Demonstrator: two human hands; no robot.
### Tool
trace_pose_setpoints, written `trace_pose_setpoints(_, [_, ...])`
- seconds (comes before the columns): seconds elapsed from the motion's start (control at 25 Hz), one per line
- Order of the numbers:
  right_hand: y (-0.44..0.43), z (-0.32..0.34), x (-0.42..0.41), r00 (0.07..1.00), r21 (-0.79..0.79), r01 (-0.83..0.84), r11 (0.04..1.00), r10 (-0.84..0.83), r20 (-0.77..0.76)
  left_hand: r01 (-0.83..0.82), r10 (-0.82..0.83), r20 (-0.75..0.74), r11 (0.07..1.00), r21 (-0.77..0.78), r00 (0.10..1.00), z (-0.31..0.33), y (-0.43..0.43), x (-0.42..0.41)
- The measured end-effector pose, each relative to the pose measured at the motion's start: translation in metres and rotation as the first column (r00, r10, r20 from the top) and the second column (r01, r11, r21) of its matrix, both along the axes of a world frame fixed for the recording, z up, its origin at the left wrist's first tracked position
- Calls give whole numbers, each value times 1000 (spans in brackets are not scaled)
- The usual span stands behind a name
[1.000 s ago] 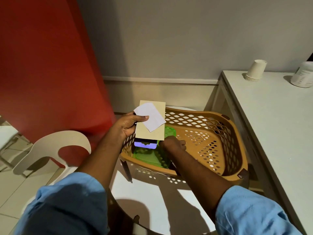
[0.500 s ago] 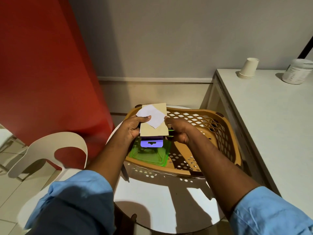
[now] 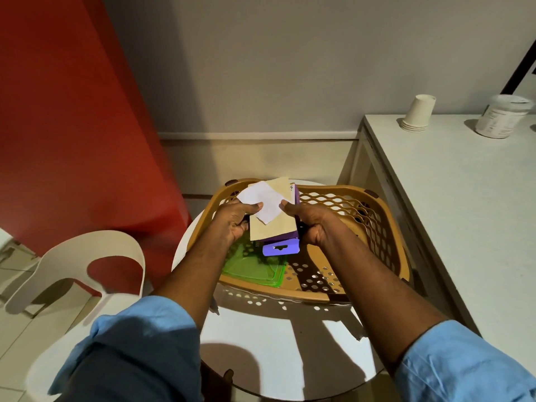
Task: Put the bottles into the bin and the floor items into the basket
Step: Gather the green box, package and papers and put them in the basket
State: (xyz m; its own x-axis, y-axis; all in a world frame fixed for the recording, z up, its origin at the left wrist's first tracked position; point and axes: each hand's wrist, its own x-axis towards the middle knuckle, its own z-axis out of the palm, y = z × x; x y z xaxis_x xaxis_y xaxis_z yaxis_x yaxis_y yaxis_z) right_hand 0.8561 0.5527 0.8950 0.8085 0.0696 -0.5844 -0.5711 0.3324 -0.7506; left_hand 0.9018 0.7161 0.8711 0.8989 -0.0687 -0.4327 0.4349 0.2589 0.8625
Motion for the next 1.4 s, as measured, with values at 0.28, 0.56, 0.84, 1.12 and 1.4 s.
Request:
trace_pose_setpoints(0.28, [-21, -6, -3, 995, -27, 84, 996, -86, -52, -106, 108, 24, 991, -79, 994, 1, 5, 9])
trace_pose_setpoints(0.56, [-37, -22, -7, 972, -182, 171, 968, -196, -127, -111, 114, 41, 991, -71, 993, 5, 12, 16])
trace_pose_setpoints(0.84, [-33, -54, 8, 961, -259, 206, 944, -245, -131, -104, 104, 4, 995, -11, 995, 3, 7, 12])
trace_pose_setpoints(1.12, [-29, -59, 11, 991, -705, 13, 709, -101, -84, -42, 44, -39, 998, 49, 998, -2, 4, 9])
trace_pose_setpoints(1.4, [-40, -32, 16, 991, -830, 50, 555, 73, 108, 10, -9, -48, 1000, 29, 999, 5, -16, 0])
